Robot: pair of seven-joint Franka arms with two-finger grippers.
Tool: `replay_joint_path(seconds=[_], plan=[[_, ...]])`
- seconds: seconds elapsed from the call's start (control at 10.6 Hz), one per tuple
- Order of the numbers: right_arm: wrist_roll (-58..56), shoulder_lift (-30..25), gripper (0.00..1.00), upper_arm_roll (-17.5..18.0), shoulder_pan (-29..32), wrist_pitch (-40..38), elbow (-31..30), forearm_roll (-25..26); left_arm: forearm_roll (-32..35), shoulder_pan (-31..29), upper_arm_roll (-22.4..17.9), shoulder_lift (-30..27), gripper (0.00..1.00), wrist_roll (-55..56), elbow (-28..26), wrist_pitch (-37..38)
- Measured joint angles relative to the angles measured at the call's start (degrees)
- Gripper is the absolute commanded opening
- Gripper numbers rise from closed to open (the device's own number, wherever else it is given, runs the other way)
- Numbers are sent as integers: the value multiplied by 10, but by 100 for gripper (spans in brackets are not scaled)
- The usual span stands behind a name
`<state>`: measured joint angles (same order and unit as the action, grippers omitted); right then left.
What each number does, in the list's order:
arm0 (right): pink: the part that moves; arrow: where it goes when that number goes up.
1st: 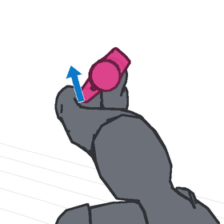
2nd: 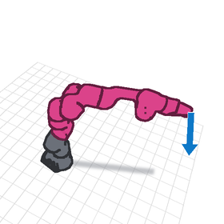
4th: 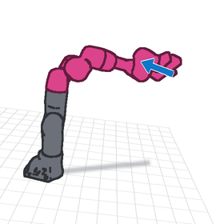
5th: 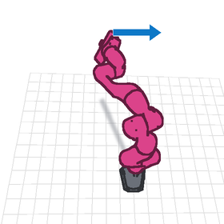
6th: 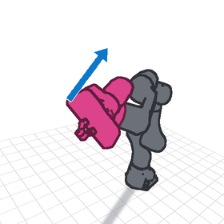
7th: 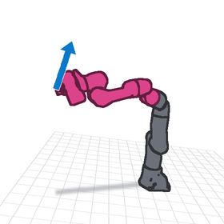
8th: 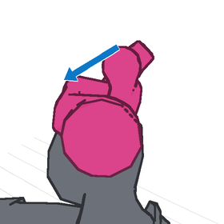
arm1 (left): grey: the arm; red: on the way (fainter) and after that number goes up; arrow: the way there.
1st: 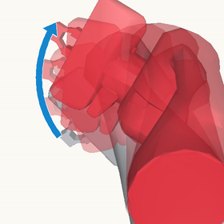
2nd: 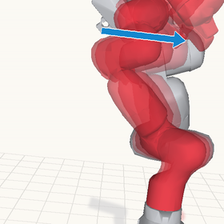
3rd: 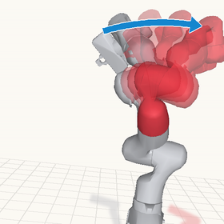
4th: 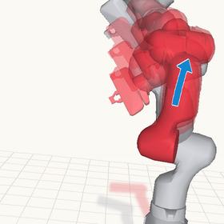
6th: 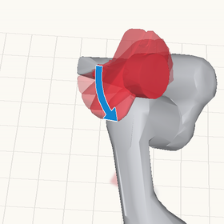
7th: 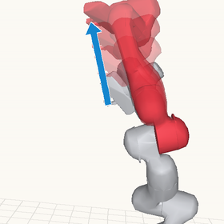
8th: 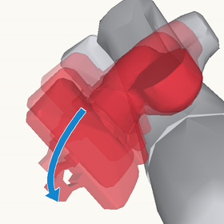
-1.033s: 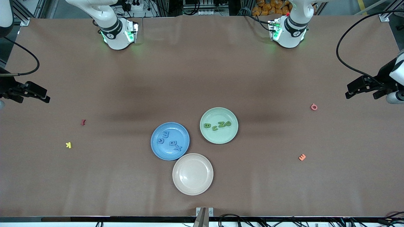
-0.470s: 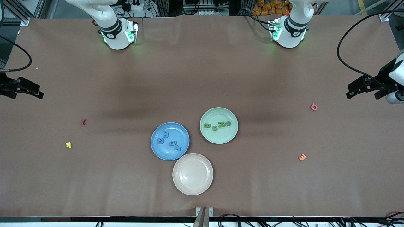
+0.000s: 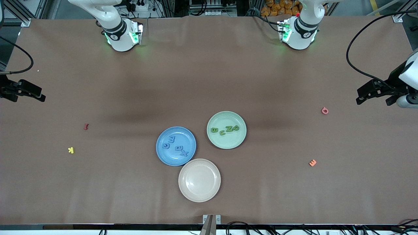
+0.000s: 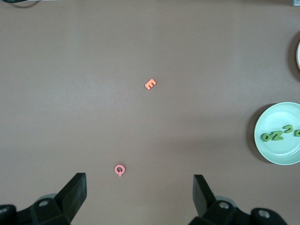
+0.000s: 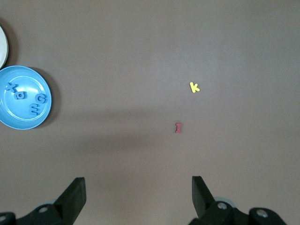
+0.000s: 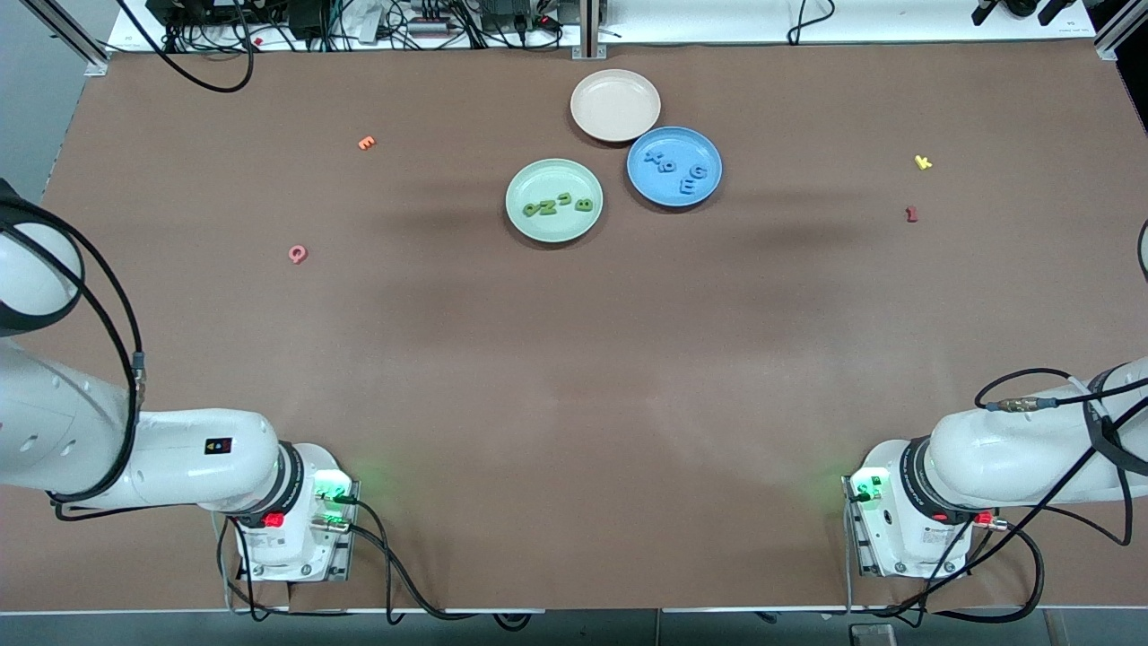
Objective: Sort letters by color into matching plates
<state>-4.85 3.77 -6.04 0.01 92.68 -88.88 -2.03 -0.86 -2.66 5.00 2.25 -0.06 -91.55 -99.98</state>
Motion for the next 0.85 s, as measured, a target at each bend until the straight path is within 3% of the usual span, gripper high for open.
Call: replay_joint_path(seconds=[0.85], plan=[[0, -1, 100, 1, 0, -3, 1, 0, 1, -4, 9, 0, 100, 0, 1, 0]])
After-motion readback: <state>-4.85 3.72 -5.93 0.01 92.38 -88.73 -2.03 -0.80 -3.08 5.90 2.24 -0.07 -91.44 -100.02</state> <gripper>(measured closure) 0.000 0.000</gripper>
